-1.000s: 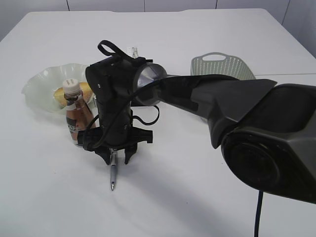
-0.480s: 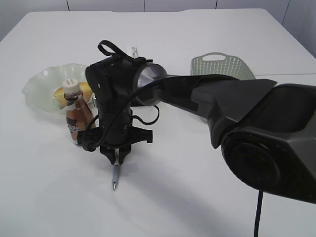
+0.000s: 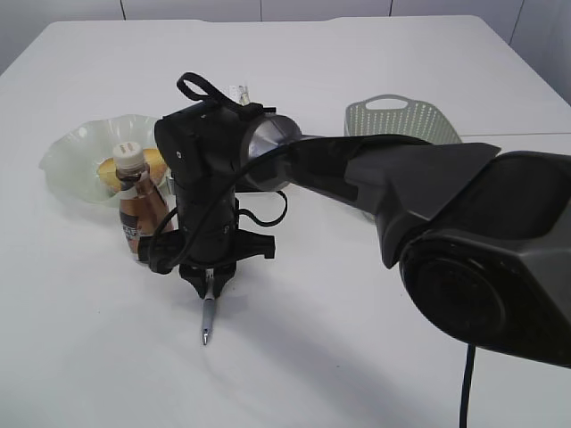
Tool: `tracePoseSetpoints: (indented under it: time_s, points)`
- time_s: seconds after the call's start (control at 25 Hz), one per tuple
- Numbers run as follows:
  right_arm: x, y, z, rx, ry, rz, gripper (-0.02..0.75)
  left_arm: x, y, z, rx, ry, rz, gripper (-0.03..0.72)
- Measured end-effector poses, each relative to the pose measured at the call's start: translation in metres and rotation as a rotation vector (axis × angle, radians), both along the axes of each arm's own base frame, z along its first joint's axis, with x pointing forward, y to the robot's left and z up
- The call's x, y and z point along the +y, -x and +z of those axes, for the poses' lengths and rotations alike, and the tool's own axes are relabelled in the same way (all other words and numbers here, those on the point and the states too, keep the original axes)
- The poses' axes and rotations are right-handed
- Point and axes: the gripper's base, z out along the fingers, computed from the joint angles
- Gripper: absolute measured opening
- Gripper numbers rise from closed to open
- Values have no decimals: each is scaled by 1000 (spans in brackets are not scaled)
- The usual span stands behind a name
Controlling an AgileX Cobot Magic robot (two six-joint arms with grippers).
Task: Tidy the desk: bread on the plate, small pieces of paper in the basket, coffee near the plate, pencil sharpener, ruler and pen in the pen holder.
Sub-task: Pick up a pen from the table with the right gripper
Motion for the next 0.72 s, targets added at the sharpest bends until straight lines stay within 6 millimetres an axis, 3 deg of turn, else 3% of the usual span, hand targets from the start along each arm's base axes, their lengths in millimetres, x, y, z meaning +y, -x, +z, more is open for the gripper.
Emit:
tracePoseSetpoints:
  time_s: [0.32,0.72]
  points:
    - [0,0,0,0,0,7,96,0,0,0,-1,0,0,240]
    - [5,5,2,26,-50,135,76,0,-2,1,-24,2,4,240]
